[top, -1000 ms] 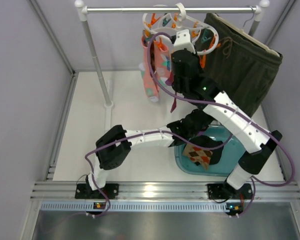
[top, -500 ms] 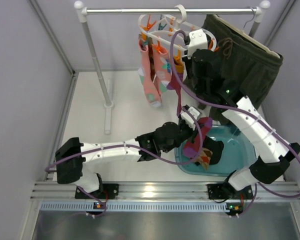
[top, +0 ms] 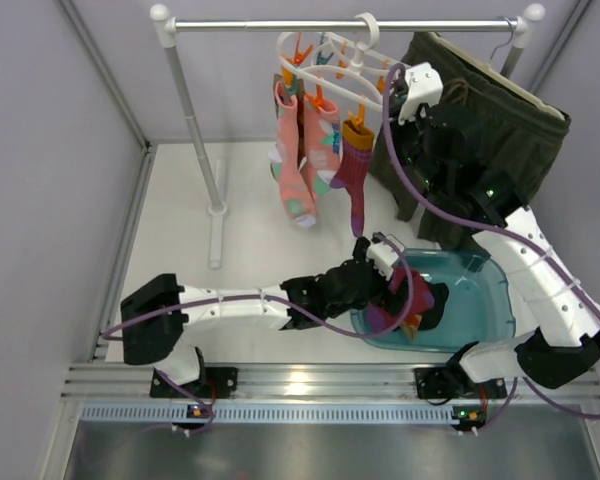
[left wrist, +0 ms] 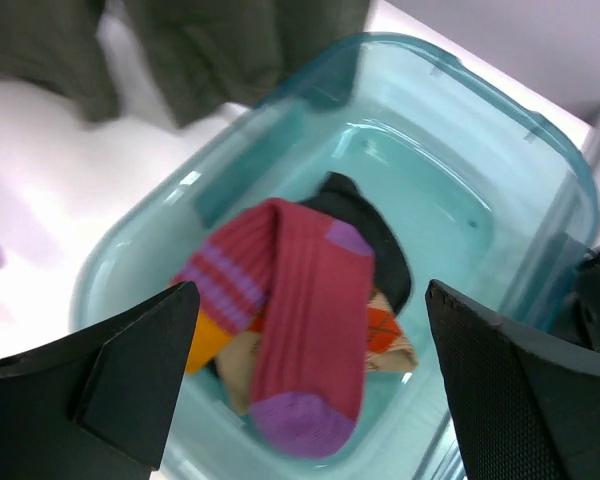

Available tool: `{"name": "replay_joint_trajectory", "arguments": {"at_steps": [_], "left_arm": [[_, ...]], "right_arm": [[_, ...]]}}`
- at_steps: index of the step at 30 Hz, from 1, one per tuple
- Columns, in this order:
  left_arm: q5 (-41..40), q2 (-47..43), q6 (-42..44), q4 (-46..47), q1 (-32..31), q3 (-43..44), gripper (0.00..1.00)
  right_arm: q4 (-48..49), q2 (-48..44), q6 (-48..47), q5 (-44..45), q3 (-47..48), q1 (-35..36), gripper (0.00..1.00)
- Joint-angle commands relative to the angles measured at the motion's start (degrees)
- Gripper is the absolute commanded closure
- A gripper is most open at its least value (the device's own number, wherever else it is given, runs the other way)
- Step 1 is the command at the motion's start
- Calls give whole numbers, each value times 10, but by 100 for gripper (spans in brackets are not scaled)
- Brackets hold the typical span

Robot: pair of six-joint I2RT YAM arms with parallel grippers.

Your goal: Remove the socks clipped to the hanger

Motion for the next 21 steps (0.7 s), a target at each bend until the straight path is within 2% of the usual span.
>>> {"name": "replay_joint_trajectory", "arguments": {"at_steps": [1,3,4,7,9,11,18,21], "left_arm": [[-122,-79,7,-19,2,-10,2],[-175,-103,5,-30,3,-17,2],[-230,-110,4,-31,8,-22,2],[-266,-107,9,-30,36,-7,2],[-271,-91,32,-30,53,18,2],[-266,-61,59,-29,77,60,2],[-219,26,84,-28,153,166,2],[-207,63,95,-28,177,202,10]], "right_arm": [[-30,-40,20,-87,-24,-31,97],[-27,-51,24,-133,-33,-41,97],[-25,-60,26,-152,-42,-47,95],[-15,-73,30,-174,-61,-53,92],[-10,-77,33,-196,-67,-58,89],[-9,-77,35,-203,-67,-59,77],[-10,-74,37,-217,-64,-68,74],[-10,-79,43,-225,-68,-69,69]]}}
